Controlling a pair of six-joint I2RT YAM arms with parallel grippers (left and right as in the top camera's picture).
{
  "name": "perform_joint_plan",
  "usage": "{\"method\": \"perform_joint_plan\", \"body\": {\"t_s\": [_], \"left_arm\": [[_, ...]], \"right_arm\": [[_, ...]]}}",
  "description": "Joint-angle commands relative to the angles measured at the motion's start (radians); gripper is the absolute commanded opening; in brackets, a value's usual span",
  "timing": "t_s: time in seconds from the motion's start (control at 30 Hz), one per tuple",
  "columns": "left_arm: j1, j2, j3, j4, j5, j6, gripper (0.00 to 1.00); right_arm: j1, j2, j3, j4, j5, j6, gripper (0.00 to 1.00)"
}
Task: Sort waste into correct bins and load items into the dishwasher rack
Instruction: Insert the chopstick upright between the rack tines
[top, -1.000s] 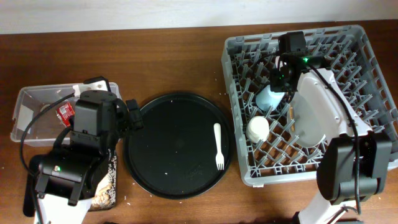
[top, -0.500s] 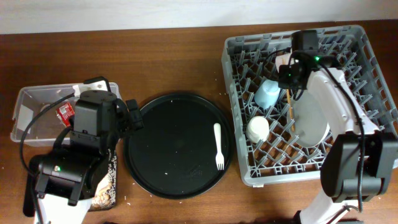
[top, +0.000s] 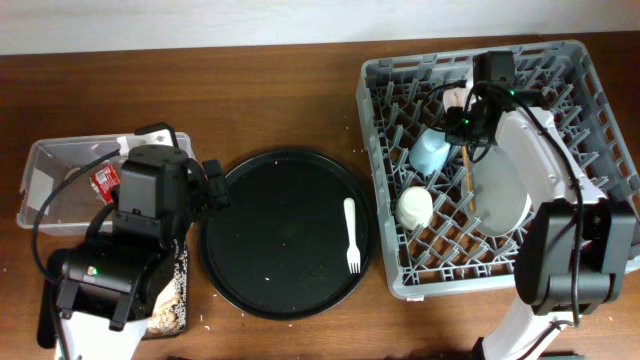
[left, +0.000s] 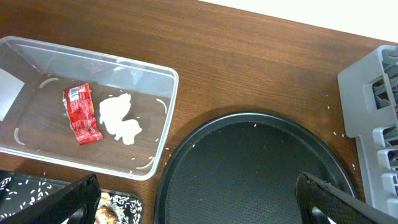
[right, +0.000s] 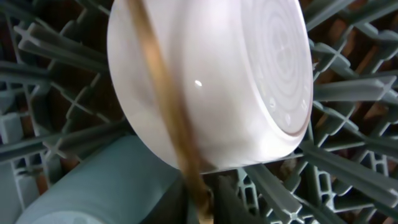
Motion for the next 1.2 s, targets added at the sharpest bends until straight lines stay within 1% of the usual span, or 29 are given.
{"method": "perform_joint_plan", "body": {"t_s": [0.0, 0.1, 0.17, 0.47, 0.6, 0.8, 0.87, 0.93, 1.03, 1.17], "left_arm": [[0.003, -0.003, 0.014, 0.001, -0.014, 0.008, 0.99], [0.003, -0.003, 0.014, 0.001, -0.014, 0.008, 0.99], [0.003, -0.003, 0.014, 0.001, -0.014, 0.008, 0.99], [0.003, -0.003, 0.014, 0.001, -0.014, 0.008, 0.99], [0.003, -0.003, 0.014, 0.001, -0.014, 0.008, 0.99], [0.003, -0.003, 0.014, 0.001, -0.014, 0.009, 0.99], [0.003, -0.003, 0.014, 0.001, -0.014, 0.008, 0.99], [0.003, -0.003, 0.014, 0.001, -0.014, 0.008, 0.99], [0.003, -0.003, 0.014, 0.001, -0.014, 0.008, 0.99], [0.003, -0.003, 0.014, 0.001, -0.014, 0.008, 0.99]], "right_arm": [[0.0, 0.008, 0.008, -0.003, 0.005, 0.003, 0.08], [0.0, -0.021, 0.008, -0.003, 0.005, -0.005, 0.04], [0.0, -0.056, 0.008, -0.003, 0.006, -0.047, 0.04], [0.001, -0.262, 0.008, -0.031, 0.005, -0.051, 0.04], [-0.006, -0.335, 0.008, -0.061, 0.006, -0.126, 0.04], [-0.039, -0.451, 0.008, -0.092, 0.002, -0.129, 0.04], [-0.038, -0.461, 0.008, -0.121, -0.061, -0.128, 0.04], [-0.037, -0.46, 0.008, -0.154, -0.167, -0.128, 0.04], [-0.02, -0.446, 0.005, -0.175, -0.187, -0.128, 0.04], [0.055, -0.379, -0.01, -0.185, -0.186, -0.128, 0.04]]}}
